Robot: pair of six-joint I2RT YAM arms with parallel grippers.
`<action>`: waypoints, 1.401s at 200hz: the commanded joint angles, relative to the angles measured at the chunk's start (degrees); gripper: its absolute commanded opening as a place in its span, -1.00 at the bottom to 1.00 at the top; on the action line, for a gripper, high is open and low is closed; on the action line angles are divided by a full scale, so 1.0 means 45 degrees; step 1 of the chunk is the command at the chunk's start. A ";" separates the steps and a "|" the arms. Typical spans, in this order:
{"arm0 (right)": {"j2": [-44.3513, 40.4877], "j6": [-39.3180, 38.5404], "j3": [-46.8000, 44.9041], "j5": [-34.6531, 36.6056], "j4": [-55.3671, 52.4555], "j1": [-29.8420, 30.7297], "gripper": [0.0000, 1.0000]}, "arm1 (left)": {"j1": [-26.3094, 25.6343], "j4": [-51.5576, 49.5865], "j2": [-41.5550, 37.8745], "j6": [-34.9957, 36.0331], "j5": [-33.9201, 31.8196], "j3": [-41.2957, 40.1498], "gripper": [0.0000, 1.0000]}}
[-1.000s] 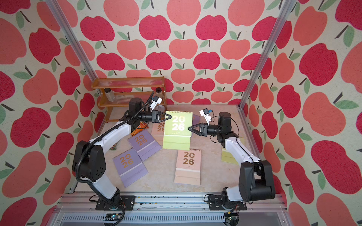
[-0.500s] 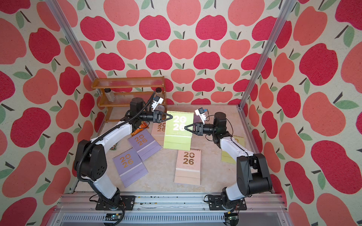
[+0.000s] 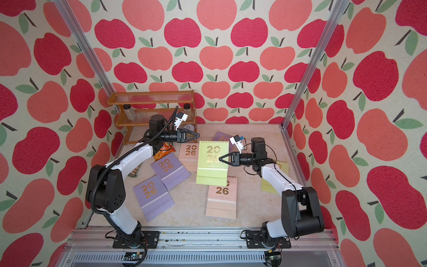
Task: Stack the calendars
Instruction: Place the calendar at the calendar.
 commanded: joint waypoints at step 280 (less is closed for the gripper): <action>-0.1152 -0.1020 -0.4418 0.0926 -0.3435 -0.1177 -1.00 | 0.0023 0.1027 -0.0128 -0.0518 -0.0136 -0.0442 0.30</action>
